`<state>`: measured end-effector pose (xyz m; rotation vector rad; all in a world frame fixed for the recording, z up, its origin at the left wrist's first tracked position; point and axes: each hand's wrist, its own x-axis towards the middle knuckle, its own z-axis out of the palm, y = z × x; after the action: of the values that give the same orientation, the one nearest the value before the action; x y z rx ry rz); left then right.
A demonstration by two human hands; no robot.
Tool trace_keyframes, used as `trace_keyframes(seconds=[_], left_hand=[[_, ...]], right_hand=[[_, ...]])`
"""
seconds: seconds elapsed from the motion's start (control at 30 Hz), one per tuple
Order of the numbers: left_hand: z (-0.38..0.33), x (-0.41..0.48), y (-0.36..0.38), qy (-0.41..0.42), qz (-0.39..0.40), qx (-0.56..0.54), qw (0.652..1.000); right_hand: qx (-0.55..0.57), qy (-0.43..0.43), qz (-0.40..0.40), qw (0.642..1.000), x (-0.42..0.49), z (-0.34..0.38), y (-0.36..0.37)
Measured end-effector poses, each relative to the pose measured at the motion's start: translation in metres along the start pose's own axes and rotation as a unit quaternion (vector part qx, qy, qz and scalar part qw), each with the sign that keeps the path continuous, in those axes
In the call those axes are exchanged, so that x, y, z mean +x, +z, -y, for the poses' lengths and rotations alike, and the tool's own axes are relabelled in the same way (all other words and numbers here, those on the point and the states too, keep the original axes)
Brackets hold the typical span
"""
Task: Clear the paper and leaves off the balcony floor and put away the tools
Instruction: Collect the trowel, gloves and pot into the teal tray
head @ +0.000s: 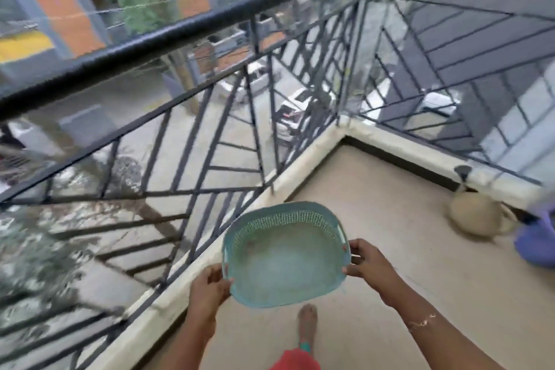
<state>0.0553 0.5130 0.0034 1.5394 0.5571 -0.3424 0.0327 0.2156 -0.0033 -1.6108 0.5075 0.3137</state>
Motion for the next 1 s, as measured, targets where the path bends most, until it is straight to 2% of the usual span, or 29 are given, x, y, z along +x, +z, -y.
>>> trace_keyframes(seconds=[0.23, 0.43, 0.6, 0.87, 1.0], left_hand=[[-0.064, 0.107, 0.129, -0.003, 0.114, 0.056, 0.992], [-0.13, 0.167, 0.258, -0.014, 0.202, 0.125, 0.971], [-0.164, 0.203, 0.365, -0.007, 0.256, 0.192, 0.947], [-0.189, 0.252, 0.545, -0.023, 0.294, 0.22, 0.93], [-0.199, 0.271, 0.627, -0.037, 0.283, 0.244, 0.927]], right_hand=[[0.016, 0.029, -0.092, 0.995, 0.069, 0.019, -0.096], [0.031, 0.043, -0.209, 0.976, 0.12, 0.033, -0.179], [0.09, 0.062, -0.263, 0.959, 0.157, 0.037, -0.244], [0.093, 0.114, -0.31, 0.94, 0.249, 0.036, -0.382], [0.038, 0.163, -0.314, 0.935, 0.29, 0.034, -0.446]])
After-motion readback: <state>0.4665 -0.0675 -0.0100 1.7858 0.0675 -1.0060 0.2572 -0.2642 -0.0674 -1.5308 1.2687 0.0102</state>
